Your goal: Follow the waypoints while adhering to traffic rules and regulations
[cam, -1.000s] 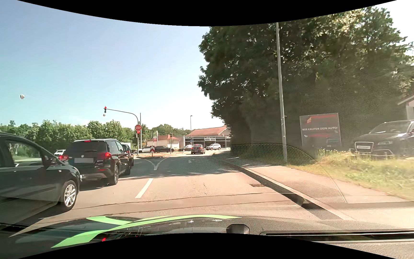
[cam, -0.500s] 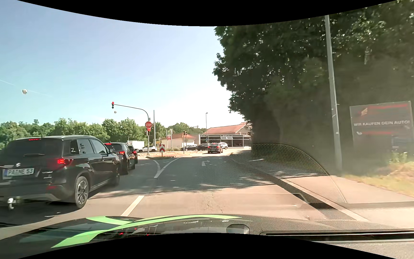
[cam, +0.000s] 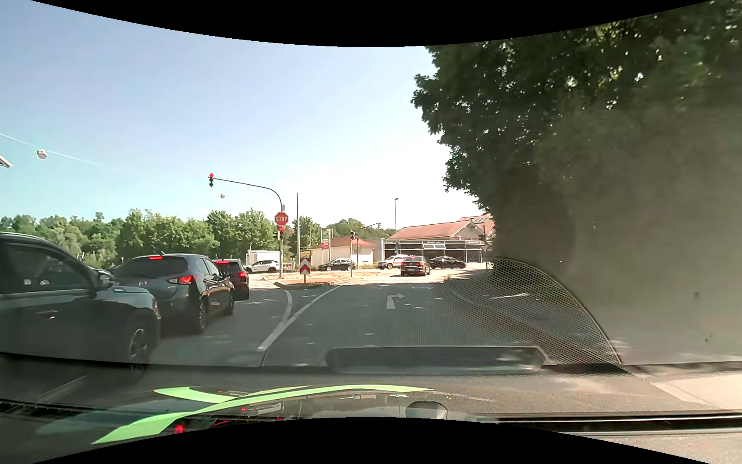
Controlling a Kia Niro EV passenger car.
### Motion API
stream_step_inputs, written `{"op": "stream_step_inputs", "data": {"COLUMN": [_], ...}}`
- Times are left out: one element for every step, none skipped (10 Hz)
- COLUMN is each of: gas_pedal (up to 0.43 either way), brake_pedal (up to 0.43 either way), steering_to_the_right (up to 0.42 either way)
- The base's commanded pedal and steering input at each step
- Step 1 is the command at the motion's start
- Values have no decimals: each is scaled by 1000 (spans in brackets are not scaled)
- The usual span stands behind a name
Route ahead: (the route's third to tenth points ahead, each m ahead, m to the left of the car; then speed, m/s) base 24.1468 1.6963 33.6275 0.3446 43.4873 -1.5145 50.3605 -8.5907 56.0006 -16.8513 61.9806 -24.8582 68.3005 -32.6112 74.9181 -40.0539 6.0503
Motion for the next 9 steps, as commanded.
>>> {"op": "stream_step_inputs", "data": {"gas_pedal": [47, 47, 47, 47, 47, 47, 47, 47, 47], "brake_pedal": [0, 0, 0, 0, 0, 0, 0, 0, 0], "steering_to_the_right": [-50, -42, -35, -34, -33, -28, -22, -17, -13]}}
